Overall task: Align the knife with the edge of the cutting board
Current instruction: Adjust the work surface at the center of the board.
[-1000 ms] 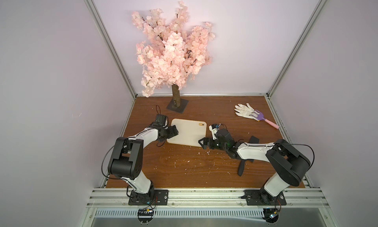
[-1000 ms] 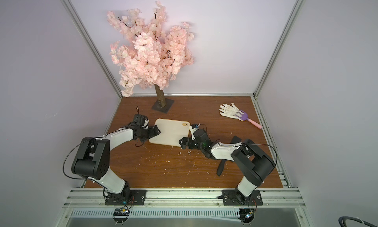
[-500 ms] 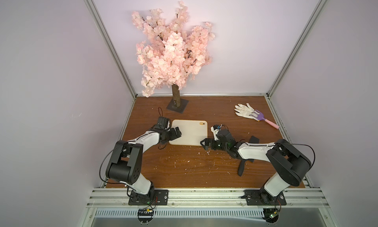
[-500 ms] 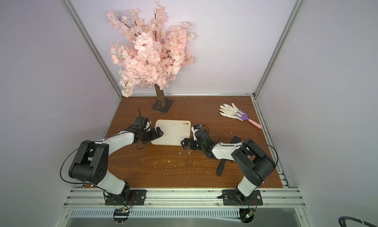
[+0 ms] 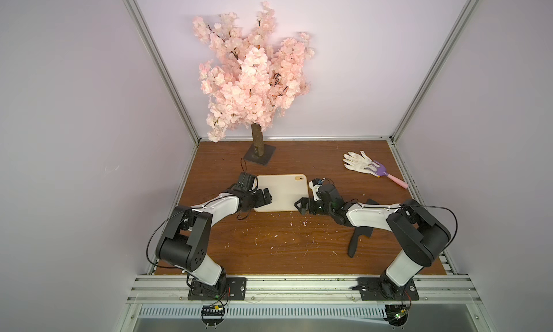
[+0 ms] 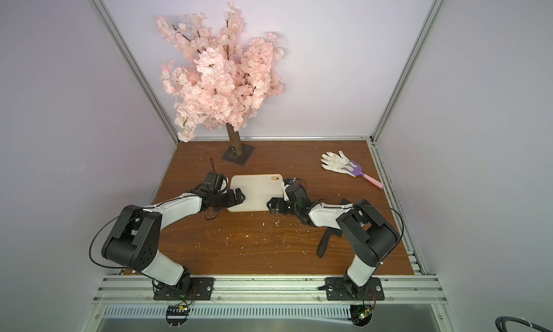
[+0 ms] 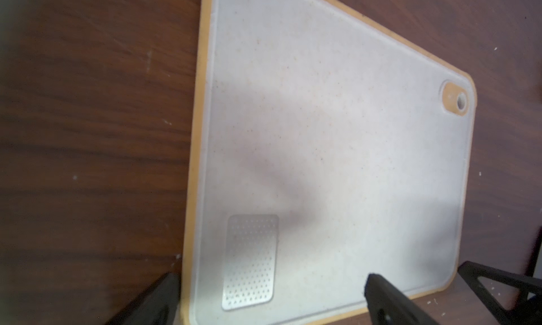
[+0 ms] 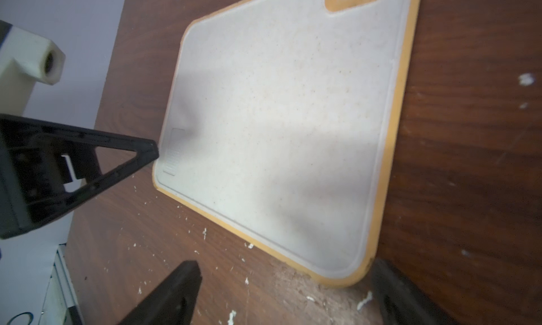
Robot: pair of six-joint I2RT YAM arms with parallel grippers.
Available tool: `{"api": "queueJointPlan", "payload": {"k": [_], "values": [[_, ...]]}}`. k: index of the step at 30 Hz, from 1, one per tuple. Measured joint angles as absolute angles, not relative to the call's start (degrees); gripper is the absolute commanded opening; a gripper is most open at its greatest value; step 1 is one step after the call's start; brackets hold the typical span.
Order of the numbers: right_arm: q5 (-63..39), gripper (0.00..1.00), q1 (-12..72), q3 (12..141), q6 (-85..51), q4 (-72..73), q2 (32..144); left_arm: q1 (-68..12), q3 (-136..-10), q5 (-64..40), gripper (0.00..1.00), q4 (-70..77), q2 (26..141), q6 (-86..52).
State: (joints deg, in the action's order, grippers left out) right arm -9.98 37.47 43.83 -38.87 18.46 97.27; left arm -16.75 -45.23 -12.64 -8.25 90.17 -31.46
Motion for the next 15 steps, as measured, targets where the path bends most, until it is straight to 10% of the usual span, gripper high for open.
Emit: {"api": "queueJointPlan", "payload": {"k": [15], "values": [[-8.27, 0.77, 36.36, 44.47, -37.91, 17.04, 98.26, -17.21, -43.38, -9.98, 0.59, -7.49, 89.86, -33.10]]}}
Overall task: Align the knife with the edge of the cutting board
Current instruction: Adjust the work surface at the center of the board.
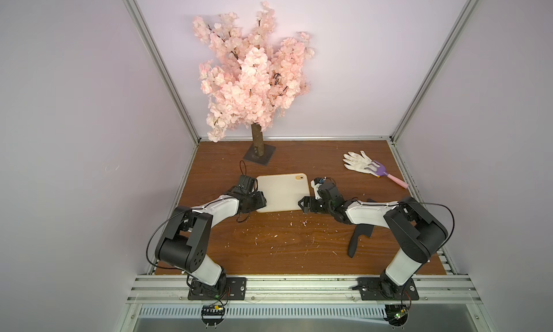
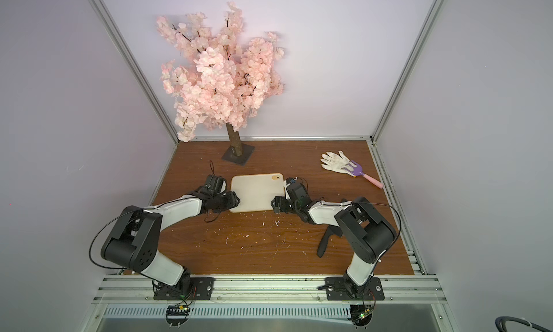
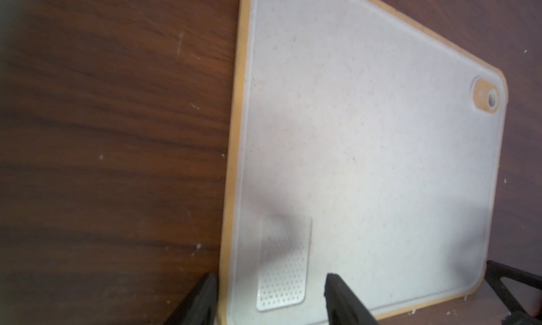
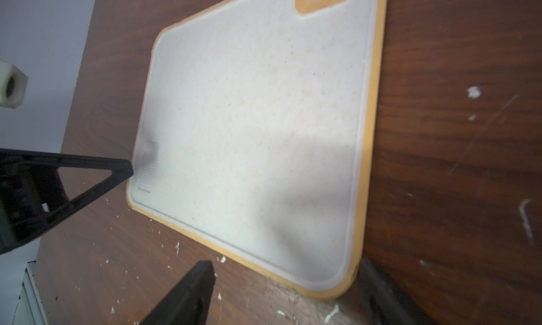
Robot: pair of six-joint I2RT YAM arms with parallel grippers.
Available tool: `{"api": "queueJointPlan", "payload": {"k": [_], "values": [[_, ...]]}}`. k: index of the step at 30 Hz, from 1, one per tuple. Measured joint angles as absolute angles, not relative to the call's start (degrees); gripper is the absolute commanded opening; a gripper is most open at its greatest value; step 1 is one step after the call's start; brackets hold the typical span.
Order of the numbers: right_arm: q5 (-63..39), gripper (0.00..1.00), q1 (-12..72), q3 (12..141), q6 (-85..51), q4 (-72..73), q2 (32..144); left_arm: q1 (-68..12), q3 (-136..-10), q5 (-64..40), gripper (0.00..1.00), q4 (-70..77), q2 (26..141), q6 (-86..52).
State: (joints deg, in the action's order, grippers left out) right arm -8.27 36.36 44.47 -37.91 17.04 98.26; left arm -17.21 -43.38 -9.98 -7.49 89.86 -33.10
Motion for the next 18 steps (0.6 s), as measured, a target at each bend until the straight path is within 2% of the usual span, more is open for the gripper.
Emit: {"api": "queueJointPlan", "payload": {"k": [8, 18], "values": [[-7.64, 0.72, 36.32, 43.68, -37.87, 16.78, 97.62, -20.23, -43.38, -5.52, 0.61, -7.38, 90.02, -33.10], [-7.11, 0.72, 36.77, 42.04, -37.89, 15.62, 95.64, -22.48, -42.81, -3.14, 0.61, -6.46, 89.82, -33.80]]}}
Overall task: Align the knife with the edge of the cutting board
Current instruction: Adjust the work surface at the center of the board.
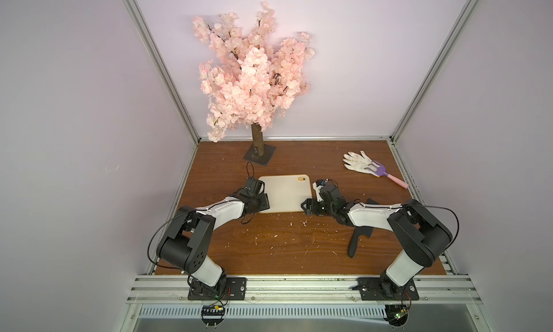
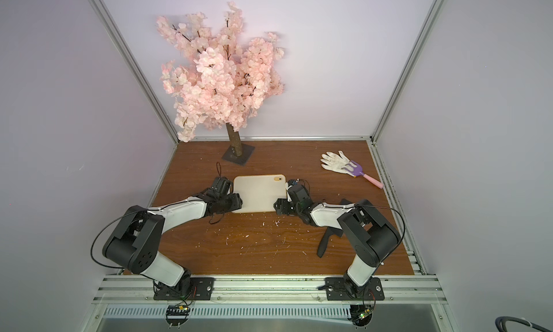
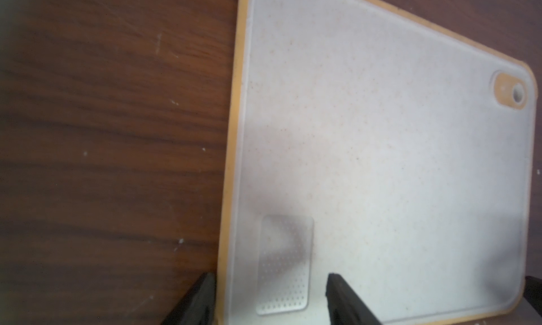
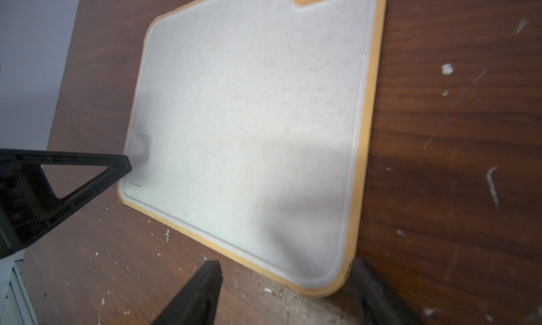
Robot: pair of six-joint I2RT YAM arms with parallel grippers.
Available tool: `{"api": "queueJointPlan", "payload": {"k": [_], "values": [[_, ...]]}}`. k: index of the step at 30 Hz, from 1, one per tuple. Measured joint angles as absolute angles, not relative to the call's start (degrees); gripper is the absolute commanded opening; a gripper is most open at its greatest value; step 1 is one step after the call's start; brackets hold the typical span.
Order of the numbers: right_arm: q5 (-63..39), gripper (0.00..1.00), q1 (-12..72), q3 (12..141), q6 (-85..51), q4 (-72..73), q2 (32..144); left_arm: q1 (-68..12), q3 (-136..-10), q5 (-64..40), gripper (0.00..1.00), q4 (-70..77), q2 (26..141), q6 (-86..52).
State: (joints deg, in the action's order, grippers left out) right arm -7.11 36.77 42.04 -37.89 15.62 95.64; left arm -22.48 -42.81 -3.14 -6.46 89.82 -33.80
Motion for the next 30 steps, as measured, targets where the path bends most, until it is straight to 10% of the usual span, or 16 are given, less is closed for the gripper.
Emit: {"api": "queueJointPlan", "payload": {"k": [30], "values": [[0.93, 0.72, 41.54, 43.42, -37.47, 1.32, 90.43, -31.86, -35.77, 3.66, 0.61, -4.51, 84.03, -37.60]]}}
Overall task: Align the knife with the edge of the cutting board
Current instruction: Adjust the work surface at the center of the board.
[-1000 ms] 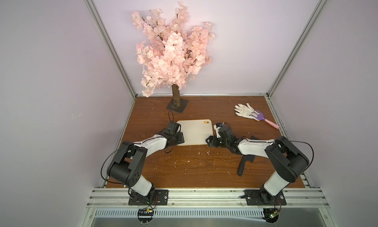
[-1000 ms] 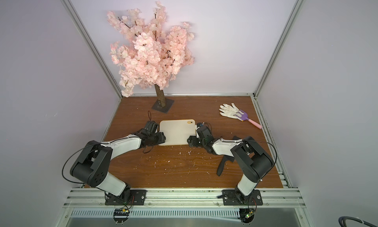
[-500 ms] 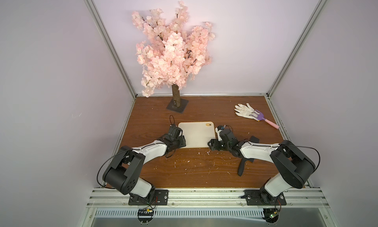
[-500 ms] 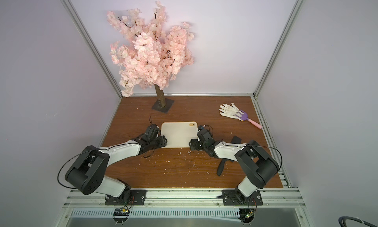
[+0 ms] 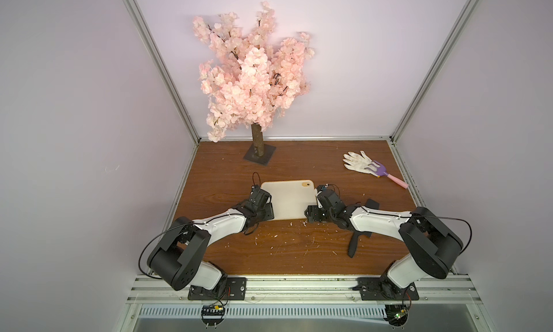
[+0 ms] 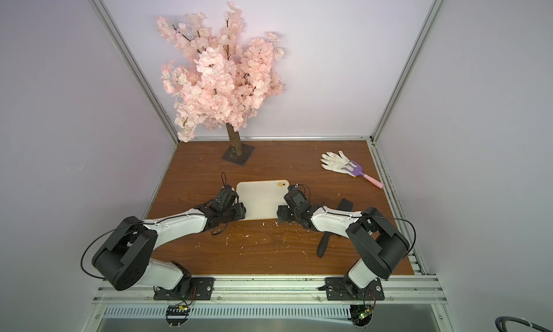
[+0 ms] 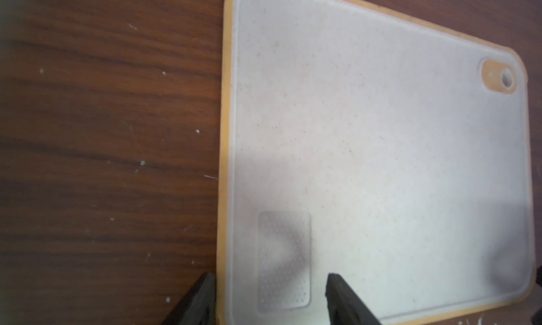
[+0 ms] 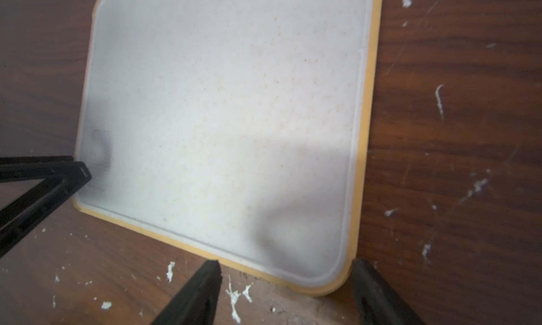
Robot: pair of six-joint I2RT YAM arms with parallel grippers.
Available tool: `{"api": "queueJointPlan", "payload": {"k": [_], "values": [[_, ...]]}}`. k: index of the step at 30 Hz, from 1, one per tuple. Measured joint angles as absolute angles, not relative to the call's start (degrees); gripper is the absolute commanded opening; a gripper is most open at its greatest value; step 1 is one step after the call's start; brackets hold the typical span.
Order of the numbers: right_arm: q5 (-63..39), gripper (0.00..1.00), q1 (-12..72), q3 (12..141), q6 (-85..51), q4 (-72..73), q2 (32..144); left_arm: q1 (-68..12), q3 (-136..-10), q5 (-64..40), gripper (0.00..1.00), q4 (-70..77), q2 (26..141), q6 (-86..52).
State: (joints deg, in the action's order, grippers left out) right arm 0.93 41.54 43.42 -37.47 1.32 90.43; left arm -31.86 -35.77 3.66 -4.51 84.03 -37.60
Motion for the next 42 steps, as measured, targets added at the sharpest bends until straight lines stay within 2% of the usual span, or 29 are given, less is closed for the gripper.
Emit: {"api": "queueJointPlan", "payload": {"k": [7, 16, 20, 23, 26, 34, 42], "values": [[3.90, 0.72, 44.25, 49.39, -36.27, -2.35, 92.18, -35.46, -37.91, 8.40, 0.61, -6.98, 86.19, -37.69], [7.86, 0.73, 45.36, 49.98, -35.40, -5.78, 94.85, -36.88, -38.20, 10.92, 0.64, -7.29, 86.87, -37.69], [8.51, 0.80, 45.36, 49.98, -34.76, -6.44, 94.52, -37.19, -38.22, 10.76, 0.78, -6.94, 86.87, -37.76], [8.95, 0.91, 45.30, 50.04, -33.85, -6.94, 93.95, -37.54, -38.48, 10.59, 0.92, -7.03, 86.83, -37.56], [8.88, 0.99, 44.69, 50.98, -32.49, -7.46, 93.84, -37.80, -38.74, 10.57, 1.00, -7.55, 86.63, -37.47], [5.67, 0.99, 40.10, 54.39, -28.67, -7.44, 93.76, -37.28, -42.28, 9.93, 1.00, -13.69, 87.88, -37.26], [-0.36, 0.99, 33.54, 56.84, -25.65, -5.41, 96.47, -32.64, -45.91, 5.82, 1.00, -15.64, 90.19, -35.94]]}}
